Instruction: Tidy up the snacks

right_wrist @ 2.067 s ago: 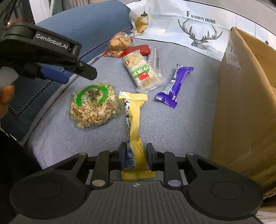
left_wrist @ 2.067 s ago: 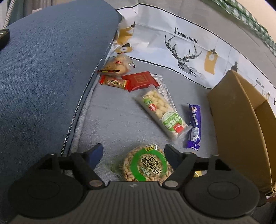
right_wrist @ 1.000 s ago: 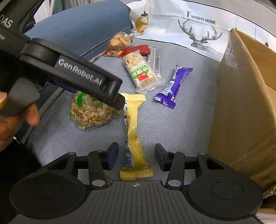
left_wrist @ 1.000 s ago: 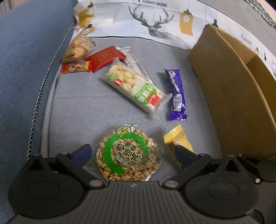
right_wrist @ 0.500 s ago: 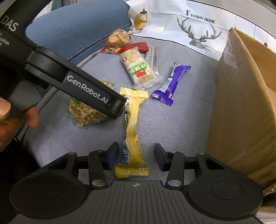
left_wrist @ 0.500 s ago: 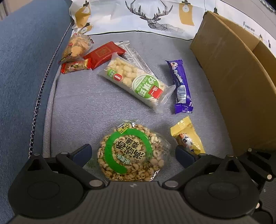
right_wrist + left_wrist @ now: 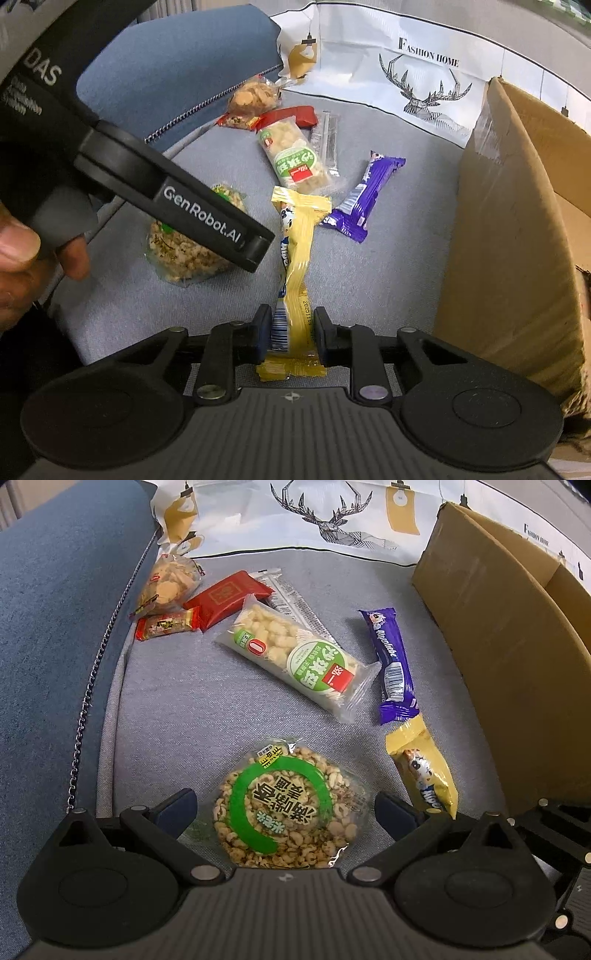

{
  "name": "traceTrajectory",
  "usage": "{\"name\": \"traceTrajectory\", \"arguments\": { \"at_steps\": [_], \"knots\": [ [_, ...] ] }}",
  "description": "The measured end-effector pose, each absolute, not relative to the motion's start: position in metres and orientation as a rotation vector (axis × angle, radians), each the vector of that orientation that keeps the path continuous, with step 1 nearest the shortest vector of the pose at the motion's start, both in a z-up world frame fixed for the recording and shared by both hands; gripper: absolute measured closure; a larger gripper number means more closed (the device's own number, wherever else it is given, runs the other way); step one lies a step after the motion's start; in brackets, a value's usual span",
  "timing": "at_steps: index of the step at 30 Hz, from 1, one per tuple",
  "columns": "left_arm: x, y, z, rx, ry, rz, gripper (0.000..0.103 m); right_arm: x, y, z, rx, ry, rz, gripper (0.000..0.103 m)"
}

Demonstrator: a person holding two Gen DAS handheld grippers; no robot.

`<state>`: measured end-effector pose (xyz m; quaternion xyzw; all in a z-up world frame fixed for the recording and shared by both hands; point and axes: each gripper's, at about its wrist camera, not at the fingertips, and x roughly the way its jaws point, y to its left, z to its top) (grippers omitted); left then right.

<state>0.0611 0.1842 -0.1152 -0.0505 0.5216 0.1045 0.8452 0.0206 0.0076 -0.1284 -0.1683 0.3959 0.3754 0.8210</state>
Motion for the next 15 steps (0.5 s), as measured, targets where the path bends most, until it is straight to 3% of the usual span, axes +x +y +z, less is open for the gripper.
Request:
{"name": "traceTrajectory", "arguments": {
  "at_steps": [5,15],
  "knots": [
    [0.059,0.181,-0.112,-0.1,1.075,0.209,0.016,0.022,0.008,-0.13,-0.36,0.852,0.799,0.077],
    [0.056,0.199,-0.108,-0.172,1.053,0.301,0.017,0.024,0.01,-0.131,-0.358,0.857,0.797,0.077]
  ]
}}
